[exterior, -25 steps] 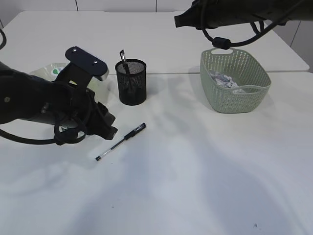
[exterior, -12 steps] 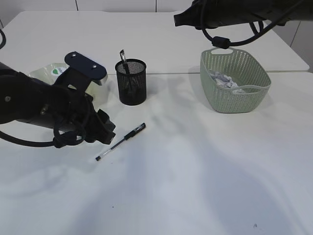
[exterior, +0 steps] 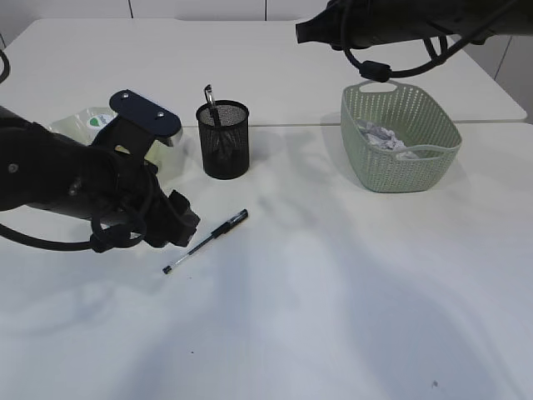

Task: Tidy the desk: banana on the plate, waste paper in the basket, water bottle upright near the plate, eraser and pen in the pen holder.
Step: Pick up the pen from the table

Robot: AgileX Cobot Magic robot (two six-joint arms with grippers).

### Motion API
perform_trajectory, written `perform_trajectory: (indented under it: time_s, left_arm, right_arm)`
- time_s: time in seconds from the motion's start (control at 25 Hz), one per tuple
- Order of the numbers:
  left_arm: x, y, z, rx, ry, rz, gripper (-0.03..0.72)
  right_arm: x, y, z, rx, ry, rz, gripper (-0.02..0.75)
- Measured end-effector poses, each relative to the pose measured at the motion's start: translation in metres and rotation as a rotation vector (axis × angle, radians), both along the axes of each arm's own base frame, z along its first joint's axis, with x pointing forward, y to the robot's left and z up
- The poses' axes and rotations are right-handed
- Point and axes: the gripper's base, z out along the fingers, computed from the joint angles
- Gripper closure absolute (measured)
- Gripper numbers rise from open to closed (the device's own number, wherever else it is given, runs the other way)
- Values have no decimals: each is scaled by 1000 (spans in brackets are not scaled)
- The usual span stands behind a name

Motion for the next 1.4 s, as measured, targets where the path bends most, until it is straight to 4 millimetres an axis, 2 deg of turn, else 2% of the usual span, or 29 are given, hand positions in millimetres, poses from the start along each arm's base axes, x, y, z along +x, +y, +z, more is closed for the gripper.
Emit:
perform_trajectory:
  time_s: [0.36,0.84,1.2,1.4]
  left_arm:
    - [12,-8,-16,9,50,16,238]
    - [44,-27,-20,-6,25,16,237]
    - [63,-37,-36,35,58,5,237]
    - [71,-42,-36,55,50,-8,237]
  right_arm:
    - [0,0,0,31,11,-8,754]
    - [0,1,0,32,12,-8,754]
    - [0,1,0,32,12,-8,754]
    - [0,1,0,32,13,-8,754]
